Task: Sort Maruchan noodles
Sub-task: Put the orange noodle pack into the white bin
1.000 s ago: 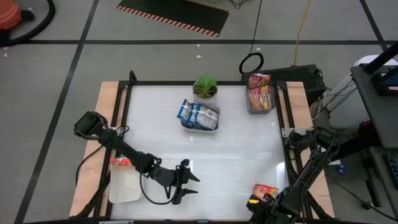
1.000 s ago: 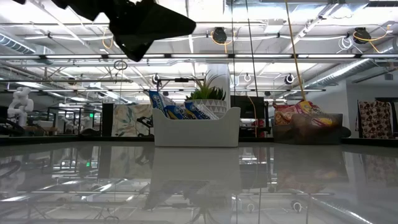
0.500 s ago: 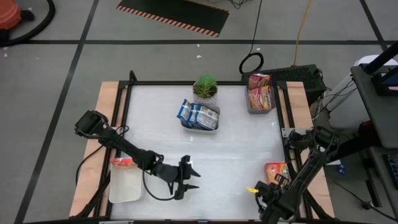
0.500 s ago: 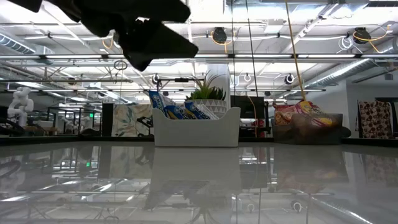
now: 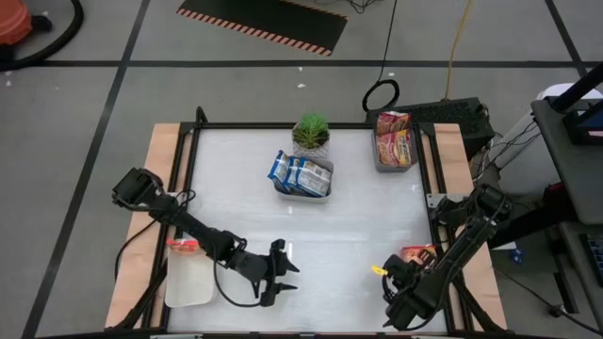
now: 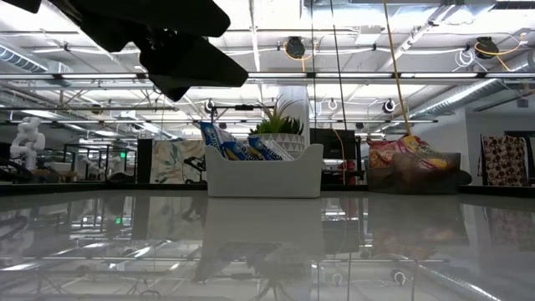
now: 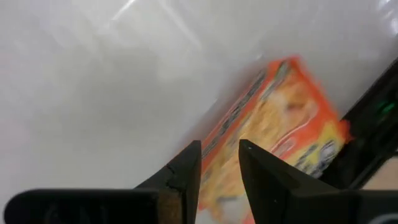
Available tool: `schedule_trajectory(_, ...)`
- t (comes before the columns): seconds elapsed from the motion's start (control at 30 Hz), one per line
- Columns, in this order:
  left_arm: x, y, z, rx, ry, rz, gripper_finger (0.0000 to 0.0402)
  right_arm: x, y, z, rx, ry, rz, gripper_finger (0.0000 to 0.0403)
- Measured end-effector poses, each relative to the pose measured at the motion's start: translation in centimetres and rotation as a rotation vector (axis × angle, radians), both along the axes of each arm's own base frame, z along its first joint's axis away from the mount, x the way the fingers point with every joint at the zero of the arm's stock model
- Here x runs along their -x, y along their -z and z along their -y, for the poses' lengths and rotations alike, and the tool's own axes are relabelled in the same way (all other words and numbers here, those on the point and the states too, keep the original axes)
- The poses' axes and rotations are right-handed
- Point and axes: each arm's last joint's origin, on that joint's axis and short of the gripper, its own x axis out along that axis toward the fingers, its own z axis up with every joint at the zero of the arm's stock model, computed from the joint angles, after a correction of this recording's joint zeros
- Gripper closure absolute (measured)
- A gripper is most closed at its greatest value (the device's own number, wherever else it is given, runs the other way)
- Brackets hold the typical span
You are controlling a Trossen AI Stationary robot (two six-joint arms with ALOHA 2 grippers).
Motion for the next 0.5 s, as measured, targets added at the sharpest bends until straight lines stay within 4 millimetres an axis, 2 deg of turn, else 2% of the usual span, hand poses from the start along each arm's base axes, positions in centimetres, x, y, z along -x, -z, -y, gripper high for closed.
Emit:
schedule_trajectory(0.17,0.32,0.08,0.45,-0.004,0.015,-0.009,0.017,-0.09,0.52,-0.48,-0.087,0.027,-0.019,0.03)
schedule_trajectory(0.5,0.39,0.12,0.52,-0.006,0.017,-0.013,0.017,-0.06,0.45,-0.18,-0.028,0.026,0.012,0.029)
